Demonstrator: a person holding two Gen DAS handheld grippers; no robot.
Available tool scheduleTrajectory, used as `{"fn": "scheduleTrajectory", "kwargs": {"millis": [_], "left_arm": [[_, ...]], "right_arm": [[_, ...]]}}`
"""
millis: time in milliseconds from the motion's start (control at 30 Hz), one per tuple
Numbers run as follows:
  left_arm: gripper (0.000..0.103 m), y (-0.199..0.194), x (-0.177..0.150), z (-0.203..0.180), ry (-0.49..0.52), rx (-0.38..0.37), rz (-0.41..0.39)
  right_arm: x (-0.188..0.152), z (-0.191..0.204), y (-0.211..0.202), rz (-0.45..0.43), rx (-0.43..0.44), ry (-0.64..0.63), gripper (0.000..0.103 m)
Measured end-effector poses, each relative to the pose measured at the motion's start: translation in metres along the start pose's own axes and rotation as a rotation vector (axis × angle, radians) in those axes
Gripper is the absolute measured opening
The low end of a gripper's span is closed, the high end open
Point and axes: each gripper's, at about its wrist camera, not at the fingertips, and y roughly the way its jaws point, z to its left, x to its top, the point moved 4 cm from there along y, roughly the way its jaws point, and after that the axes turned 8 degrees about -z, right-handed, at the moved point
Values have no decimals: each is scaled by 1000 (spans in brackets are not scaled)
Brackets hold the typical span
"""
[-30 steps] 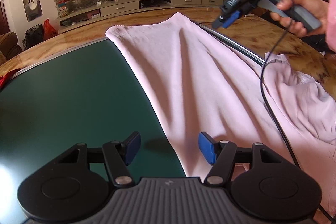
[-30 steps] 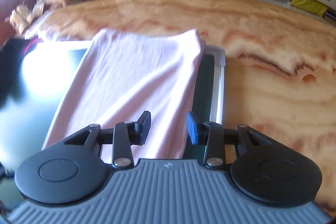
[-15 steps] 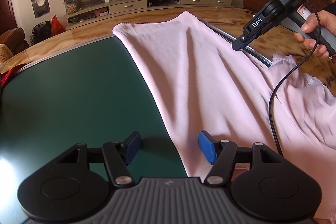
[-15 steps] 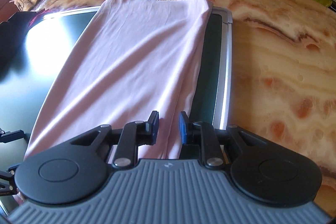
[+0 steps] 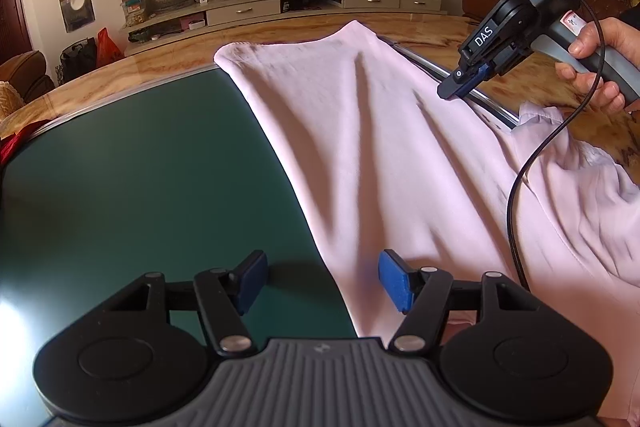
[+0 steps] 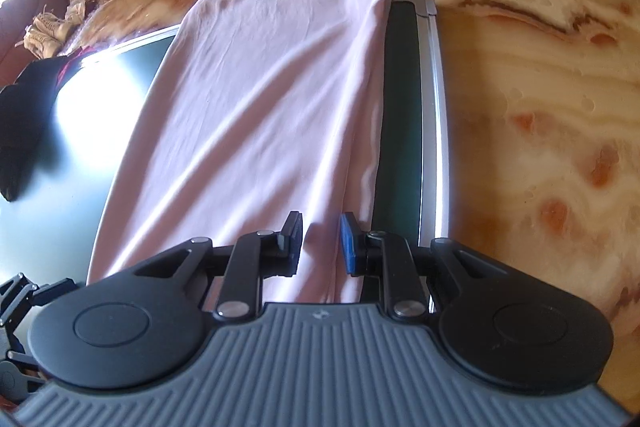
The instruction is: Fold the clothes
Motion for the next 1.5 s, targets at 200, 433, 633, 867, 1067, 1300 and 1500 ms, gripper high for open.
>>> {"fn": "scheduleTrajectory", "kwargs": {"millis": [200,433,633,867,1067,1300,1500], "left_arm": [[69,-1,0,0,-1,0,2],[69,1,2,-5,12,-7,3],[69,0,1,-4,16,-9,2],[70,0,2,-2,15,8,0],[73,3,4,0,33,49,-11],[72,-13,14,0,70,98,-27],[72,-52,10,-10,66,-29,-8]], "right_arm": [[1,1,-1,-17,-52,-8,5],[3,-4,-7,-40,-127,8,4],[-1,-10,-2,-17,-216,21,15],[25,-19,-6,-137,-168,79,30],[18,-16,18,-65,-246,-5,30],[-17,2,-61,-128,-59,31,30],[-107,56,-192,-199,164,-49,30]]}}
